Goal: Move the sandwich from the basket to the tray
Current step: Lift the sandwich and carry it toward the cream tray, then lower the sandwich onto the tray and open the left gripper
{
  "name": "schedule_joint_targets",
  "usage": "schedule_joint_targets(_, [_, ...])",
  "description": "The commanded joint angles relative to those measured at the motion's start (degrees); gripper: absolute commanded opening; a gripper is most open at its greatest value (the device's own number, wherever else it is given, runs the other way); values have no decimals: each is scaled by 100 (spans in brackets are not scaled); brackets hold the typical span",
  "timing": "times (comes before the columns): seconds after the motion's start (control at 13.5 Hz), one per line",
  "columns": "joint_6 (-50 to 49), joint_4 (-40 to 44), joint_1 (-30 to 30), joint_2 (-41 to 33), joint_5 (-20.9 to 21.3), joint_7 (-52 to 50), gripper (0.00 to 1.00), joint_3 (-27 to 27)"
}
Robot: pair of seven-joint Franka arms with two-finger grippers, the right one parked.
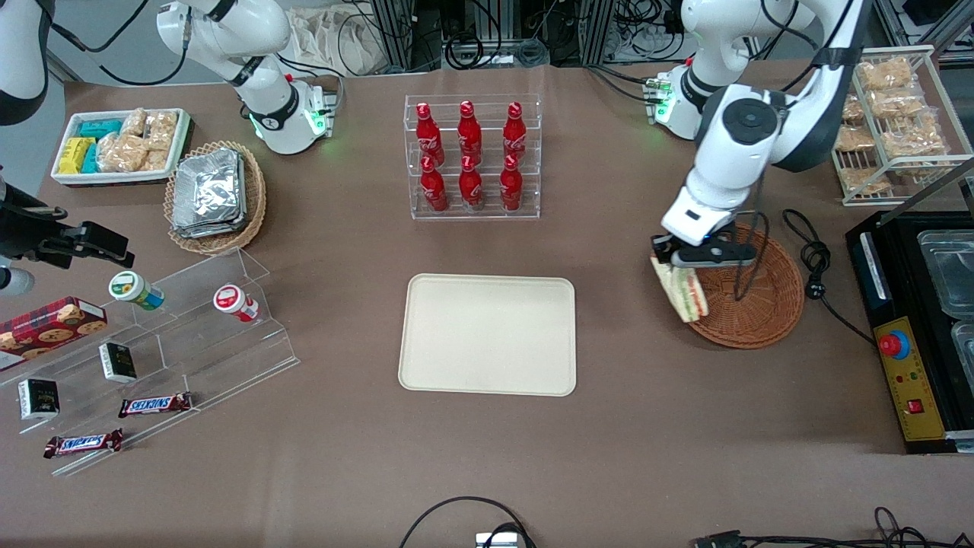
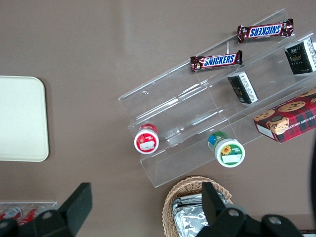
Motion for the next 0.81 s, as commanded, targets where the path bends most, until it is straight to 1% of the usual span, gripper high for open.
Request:
schedule_joint_targets(0.0, [-198,773,-14,706,72,-56,0,-396])
schedule_joint_targets(0.15, [-198,1134,-40,1066,90,-56,0,-651])
schedule_joint_targets(0.3, [-198,1521,-338,1488,107,-73,0,-688])
schedule_joint_targets(0.37, [-198,1696,-391,1734,203,-74,0,-688])
schedule_joint_targets(0.44, [-198,1916,-409,2032,378,-117,0,-688])
schedule_joint_targets(0.59, [-198,2189,-716,2437,695,-432,0,-679])
schedule_joint_targets(0.74, [-198,2558,-813,2929,1247,-844,0,-679])
